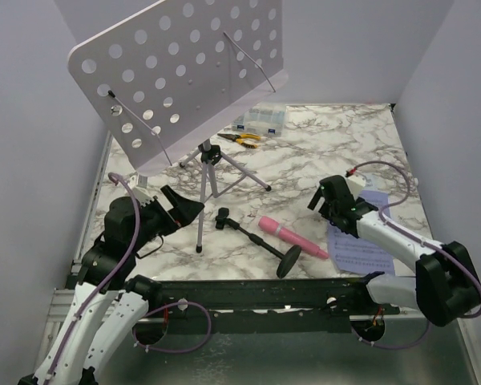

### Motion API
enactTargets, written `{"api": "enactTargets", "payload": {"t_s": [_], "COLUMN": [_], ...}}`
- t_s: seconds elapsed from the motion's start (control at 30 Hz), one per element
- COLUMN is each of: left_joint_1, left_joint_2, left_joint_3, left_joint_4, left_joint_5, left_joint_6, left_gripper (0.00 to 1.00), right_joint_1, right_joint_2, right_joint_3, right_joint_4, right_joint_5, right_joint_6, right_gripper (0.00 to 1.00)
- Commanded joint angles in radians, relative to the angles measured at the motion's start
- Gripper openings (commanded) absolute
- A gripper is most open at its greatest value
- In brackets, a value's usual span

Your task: Set up the instrument practice props

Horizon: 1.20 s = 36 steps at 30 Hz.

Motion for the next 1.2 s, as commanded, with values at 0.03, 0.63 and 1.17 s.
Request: {"api": "enactTargets", "payload": {"t_s": [0.03,0.63,1.17], "left_joint_1": [0.002,0.000,0.000], "left_joint_2": [-0.067,-0.139,0.012], "left_joint_3": [-0.036,-0.151,-0.011], "left_joint_4": [0.006,0.136,0.133], "left_joint_5": [0.219,0.419,0.448], "left_joint_6": [-0.062,-0.105,0.181], "left_gripper": [0.98,0.90,0.96], "right_joint_1": [-0.158,-0.188,-0.796], "right_joint_2": [-0.169,0.225,-0.300], "right_joint_3": [-0.172,0.166,-0.144], "right_joint_4": [0.042,0.591,-0.024], "right_joint_5": [-0.191,-0.753,-0.502], "right_joint_6": [0.139,-0.052,-0.046], "right_gripper": [0.96,0.92,0.96]}}
